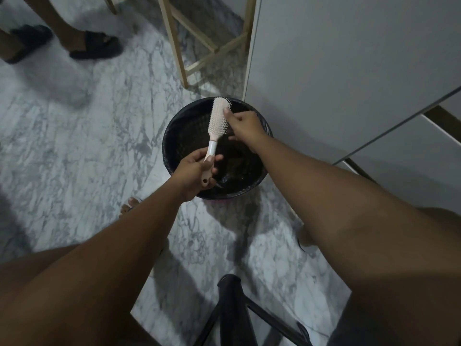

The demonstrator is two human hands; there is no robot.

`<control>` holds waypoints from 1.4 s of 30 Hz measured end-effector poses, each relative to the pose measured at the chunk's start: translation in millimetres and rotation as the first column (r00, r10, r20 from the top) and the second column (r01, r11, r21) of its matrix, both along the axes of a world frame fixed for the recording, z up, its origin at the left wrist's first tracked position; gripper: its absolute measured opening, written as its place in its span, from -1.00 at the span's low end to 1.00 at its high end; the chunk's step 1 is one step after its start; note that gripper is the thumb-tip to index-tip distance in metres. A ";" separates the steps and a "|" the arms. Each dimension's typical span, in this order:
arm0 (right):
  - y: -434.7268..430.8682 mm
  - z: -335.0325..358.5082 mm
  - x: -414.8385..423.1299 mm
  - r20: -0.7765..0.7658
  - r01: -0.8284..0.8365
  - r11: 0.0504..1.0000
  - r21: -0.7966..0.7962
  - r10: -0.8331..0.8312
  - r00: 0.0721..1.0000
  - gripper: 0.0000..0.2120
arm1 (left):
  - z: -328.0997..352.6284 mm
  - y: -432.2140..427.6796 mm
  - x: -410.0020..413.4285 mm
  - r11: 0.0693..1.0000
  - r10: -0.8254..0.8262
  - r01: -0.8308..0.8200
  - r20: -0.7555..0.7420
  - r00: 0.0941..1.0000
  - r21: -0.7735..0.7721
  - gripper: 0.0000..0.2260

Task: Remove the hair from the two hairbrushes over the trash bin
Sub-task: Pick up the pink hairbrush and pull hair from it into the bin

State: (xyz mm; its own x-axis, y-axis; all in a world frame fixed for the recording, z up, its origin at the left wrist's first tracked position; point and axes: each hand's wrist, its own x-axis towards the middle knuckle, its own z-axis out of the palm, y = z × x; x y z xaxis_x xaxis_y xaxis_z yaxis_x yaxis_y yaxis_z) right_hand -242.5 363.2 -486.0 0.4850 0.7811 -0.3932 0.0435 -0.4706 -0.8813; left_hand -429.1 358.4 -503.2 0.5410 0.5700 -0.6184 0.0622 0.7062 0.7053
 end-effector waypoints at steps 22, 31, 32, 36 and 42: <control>-14.4 -15.7 2.3 0.261 0.101 0.995 -0.021 -0.092 0.961 -0.71 | 1.4 -0.2 -1.4 0.997 0.073 -0.073 -0.001 0.997 -0.027 -0.70; -0.2 7.1 -5.7 0.418 0.075 0.991 0.114 -0.117 0.901 -0.88 | 2.5 -8.8 2.4 0.998 0.011 -0.011 0.004 1.000 -0.059 -0.74; -0.1 7.6 -6.1 0.418 0.084 0.990 0.116 -0.125 0.900 -0.89 | 1.5 -8.5 1.8 0.997 0.021 -0.020 0.009 1.000 -0.071 -0.74; 2.0 15.1 0.3 0.376 0.197 0.955 0.221 -0.270 0.886 -0.89 | -2.1 -5.6 -4.6 0.993 0.078 -0.077 0.010 0.997 -0.091 -0.75; -3.6 -3.2 4.9 0.332 0.166 0.986 0.024 -0.165 0.929 -0.81 | 0.3 -5.8 -5.7 0.996 0.048 -0.046 0.022 0.999 -0.070 -0.76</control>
State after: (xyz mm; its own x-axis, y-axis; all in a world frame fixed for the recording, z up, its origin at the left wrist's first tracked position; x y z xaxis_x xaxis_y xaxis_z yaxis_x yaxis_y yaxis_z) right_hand -237.6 359.6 -489.2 0.7106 0.6772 -0.1908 0.2543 -0.5001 -0.8278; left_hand -434.8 352.7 -502.9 0.5295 0.5514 -0.6447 0.0115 0.7552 0.6554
